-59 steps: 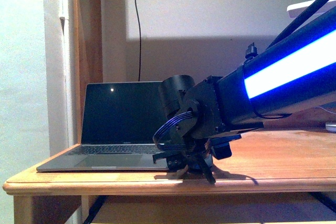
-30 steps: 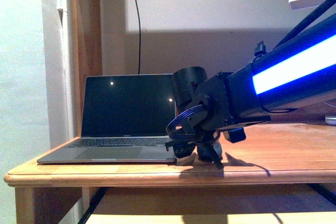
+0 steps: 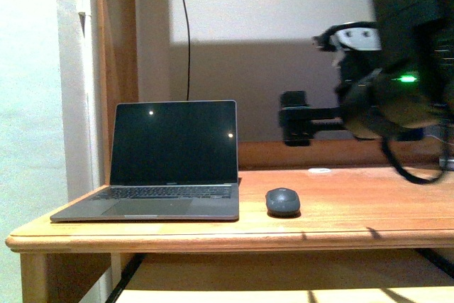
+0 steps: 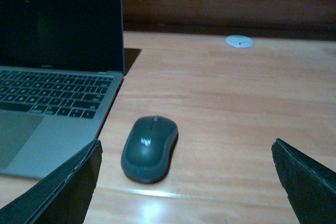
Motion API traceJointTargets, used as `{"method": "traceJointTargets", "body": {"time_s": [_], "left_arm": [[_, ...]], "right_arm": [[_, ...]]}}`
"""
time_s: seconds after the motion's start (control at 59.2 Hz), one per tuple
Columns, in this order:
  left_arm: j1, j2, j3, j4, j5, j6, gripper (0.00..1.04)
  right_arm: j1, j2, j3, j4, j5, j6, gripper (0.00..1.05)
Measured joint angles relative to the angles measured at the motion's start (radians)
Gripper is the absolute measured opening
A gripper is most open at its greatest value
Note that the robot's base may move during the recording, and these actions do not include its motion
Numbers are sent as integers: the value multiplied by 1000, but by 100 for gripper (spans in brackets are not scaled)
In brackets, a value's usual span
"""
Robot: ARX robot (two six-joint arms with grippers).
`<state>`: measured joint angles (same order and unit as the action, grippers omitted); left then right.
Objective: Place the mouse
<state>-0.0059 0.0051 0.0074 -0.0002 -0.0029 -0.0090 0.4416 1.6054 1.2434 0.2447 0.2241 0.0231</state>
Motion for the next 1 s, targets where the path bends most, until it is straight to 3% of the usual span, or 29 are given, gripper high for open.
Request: {"method": "traceJointTargets", "body": {"time_s": [0.253, 0.591, 0.996], "left_arm": [[0, 0, 0, 0, 0, 0, 97], [0, 0, 0, 0, 0, 0, 97], [0, 0, 0, 0, 0, 0, 97]], "right_arm": [[-171, -301, -599, 183, -371, -38, 97], [-410, -379, -961, 331, -753, -146, 97], [-477, -262, -1021, 500, -924, -253, 97]]}}
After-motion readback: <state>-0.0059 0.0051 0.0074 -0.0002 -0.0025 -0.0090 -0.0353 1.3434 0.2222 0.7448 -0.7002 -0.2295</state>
